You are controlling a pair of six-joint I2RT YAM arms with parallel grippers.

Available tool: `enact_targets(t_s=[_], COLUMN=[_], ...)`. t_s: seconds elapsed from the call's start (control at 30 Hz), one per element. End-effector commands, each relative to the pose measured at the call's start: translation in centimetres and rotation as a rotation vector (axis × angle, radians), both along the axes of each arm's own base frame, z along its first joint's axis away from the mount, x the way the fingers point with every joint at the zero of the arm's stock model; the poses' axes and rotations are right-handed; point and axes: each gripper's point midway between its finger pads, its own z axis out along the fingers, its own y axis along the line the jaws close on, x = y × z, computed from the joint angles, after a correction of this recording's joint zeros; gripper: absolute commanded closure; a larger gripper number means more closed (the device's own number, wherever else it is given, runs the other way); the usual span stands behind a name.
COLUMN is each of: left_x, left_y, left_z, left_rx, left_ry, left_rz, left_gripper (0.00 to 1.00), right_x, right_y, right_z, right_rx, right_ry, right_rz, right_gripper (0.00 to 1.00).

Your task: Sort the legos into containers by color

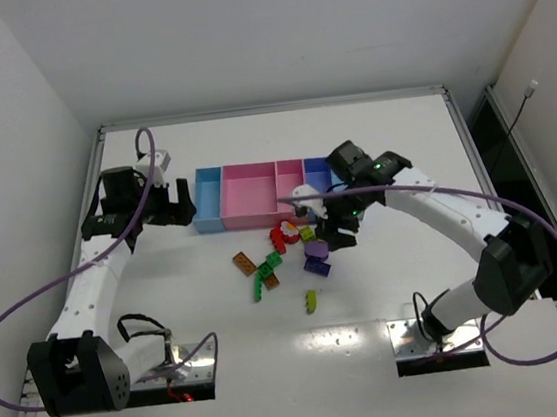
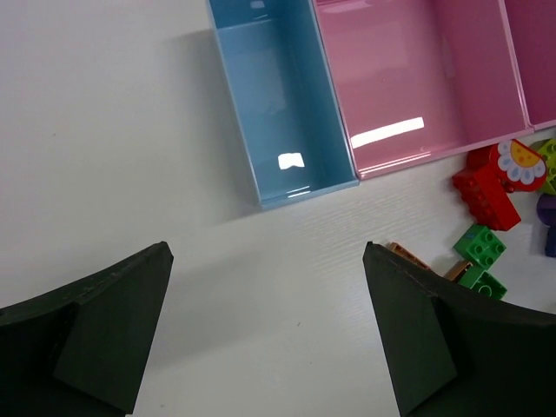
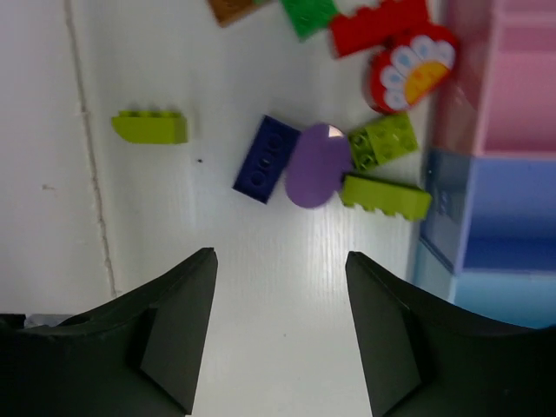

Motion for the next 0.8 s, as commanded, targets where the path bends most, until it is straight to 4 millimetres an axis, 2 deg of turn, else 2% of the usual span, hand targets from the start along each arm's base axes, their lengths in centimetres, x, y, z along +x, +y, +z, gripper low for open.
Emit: enact_targets(t_s=[0.0, 0.03, 0.07, 0.1, 0.17, 0.27, 0.3, 0.33, 0.43, 0.47, 0.5, 0.57, 0.6, 0.63, 0.77], left_x=[0.7, 0.7, 0.7, 0.7, 0.8, 1.1, 1.1, 1.1, 1.4, 1.6, 1.8, 2.3, 2.2, 2.5, 2.9], left_y=[-0.1, 0.1, 0.1, 0.1, 0.5, 1.1, 1.1, 1.5, 2.2, 2.3, 3.1, 4.2, 4.5, 5.1, 7.2], left_z=[2.6, 2.6, 2.6, 2.6, 2.5, 2.6, 2.6, 2.6, 2.4, 2.9, 2.2, 2.9, 2.9, 3.0, 2.6], left_rx=[0.009, 0.015, 0.015, 0.022, 0.037, 0.046, 0.046, 0.047, 0.03, 0.025, 0.024, 0.016, 0.009, 0.009, -0.001], left_ry=[-0.09, -0.09, -0.09, -0.092, -0.091, -0.1, -0.1, -0.1, -0.088, -0.099, -0.076, -0.083, -0.084, -0.083, -0.056], left_rz=[-0.037, -0.028, -0.028, -0.033, -0.014, 0.006, 0.007, 0.019, 0.031, 0.031, 0.054, 0.068, 0.074, 0.091, 0.12], left_gripper=[0.01, 0.01, 0.01, 0.01, 0.01, 0.01, 0.01, 0.01, 0.01, 0.01, 0.01, 0.01, 0.01, 0.01, 0.01], right_x=[-2.9, -3.8, -3.7, -3.7, -3.4, -1.5, -0.3, 0.7, 2.3, 2.0, 1.8, 1.1, 0.6, 0.6, -1.5], right_y=[2.1, 3.0, 3.3, 3.7, 5.2, 8.8, 10.2, 10.9, 13.7, 14.5, 15.5, 16.4, 17.2, 17.2, 18.0], right_z=[-0.7, -1.0, -1.7, -1.7, -2.0, -1.9, -1.8, -2.2, -1.2, -2.2, -1.6, -3.1, -3.1, -3.3, -3.7], right_rx=[-0.001, -0.007, -0.037, -0.041, -0.053, -0.017, 0.018, 0.019, 0.111, 0.111, 0.141, 0.13, 0.148, 0.141, 0.156], right_ry=[-0.025, -0.03, -0.037, -0.058, -0.071, -0.125, -0.171, -0.186, -0.236, -0.222, -0.197, -0.145, -0.137, -0.139, -0.109], right_rz=[0.189, 0.223, 0.237, 0.252, 0.214, 0.157, 0.137, 0.116, 0.144, 0.19, 0.232, 0.294, 0.329, 0.343, 0.464], right_gripper=[0.36, 0.36, 0.36, 0.32, 0.31, 0.31, 0.31, 0.31, 0.31, 0.31, 0.31, 0.3, 0.3, 0.3, 0.28])
